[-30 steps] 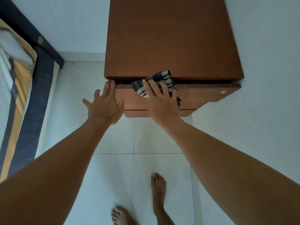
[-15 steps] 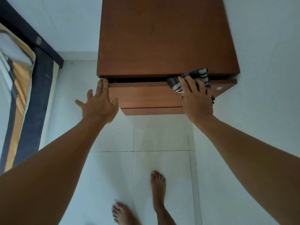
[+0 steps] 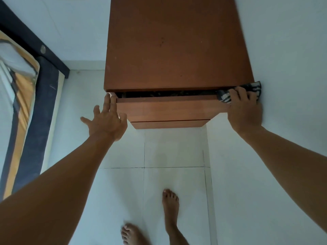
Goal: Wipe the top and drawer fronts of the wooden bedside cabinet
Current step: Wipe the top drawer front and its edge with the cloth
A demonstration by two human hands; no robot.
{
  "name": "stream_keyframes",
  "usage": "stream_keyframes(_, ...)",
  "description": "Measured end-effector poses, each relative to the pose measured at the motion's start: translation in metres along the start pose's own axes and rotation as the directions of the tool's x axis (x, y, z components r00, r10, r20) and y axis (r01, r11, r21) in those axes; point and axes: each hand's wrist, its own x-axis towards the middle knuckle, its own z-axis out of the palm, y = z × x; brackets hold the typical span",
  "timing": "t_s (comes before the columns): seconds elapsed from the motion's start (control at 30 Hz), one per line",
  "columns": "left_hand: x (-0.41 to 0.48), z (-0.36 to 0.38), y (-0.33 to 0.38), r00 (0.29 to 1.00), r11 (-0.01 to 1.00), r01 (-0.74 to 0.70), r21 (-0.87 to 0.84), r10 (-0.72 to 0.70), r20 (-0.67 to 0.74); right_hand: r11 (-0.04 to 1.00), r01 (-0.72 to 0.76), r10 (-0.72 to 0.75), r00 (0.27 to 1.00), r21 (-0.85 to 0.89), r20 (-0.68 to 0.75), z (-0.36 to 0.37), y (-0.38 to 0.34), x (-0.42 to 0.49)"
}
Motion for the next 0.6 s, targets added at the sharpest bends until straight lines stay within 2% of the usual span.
stream_keyframes(0.1,-0.001,-0.003,0.000,1.000,1.000,0.014,0.025,-0.015,0.019,0.999,-0.030,0.029,0.999,0.028,0.035,-0.007,0.008,0.008)
stream_keyframes(0.2,-0.005,-0.007,0.003,0.999,1.000,0.018,0.007,-0.018,0.045,0.931,-0.301,0.285,0.953,0.207,0.101,-0.025,-0.014,0.020)
stream_keyframes(0.23,-0.005,-0.009,0.003,0.998,1.000,0.015,-0.012,-0.014,0.058,0.896,-0.333,0.325,0.943,0.294,0.077,-0.034,-0.031,0.019)
stream_keyframes(0.27,-0.006,-0.011,0.002,0.997,1.000,0.006,-0.030,-0.004,0.071,0.882,-0.284,0.297,0.955,0.376,0.023,-0.043,-0.052,0.014)
stream_keyframes(0.33,-0.006,-0.014,-0.002,0.996,0.998,-0.029,-0.051,0.033,0.086,0.885,-0.037,0.096,0.990,0.464,-0.105,-0.059,-0.104,-0.004)
stream_keyframes(0.43,-0.003,-0.016,-0.013,0.990,0.993,-0.102,-0.056,0.107,0.096,0.822,0.248,-0.184,0.968,0.512,-0.172,-0.073,-0.188,-0.013)
stream_keyframes(0.53,0.001,-0.013,-0.023,0.981,0.986,-0.165,-0.037,0.168,0.102,0.816,0.320,-0.333,0.941,0.481,-0.062,-0.067,-0.257,-0.013)
stream_keyframes(0.6,0.002,-0.010,-0.027,0.980,0.984,-0.178,-0.027,0.179,0.085,0.847,0.305,-0.350,0.936,0.435,0.024,-0.056,-0.279,-0.014)
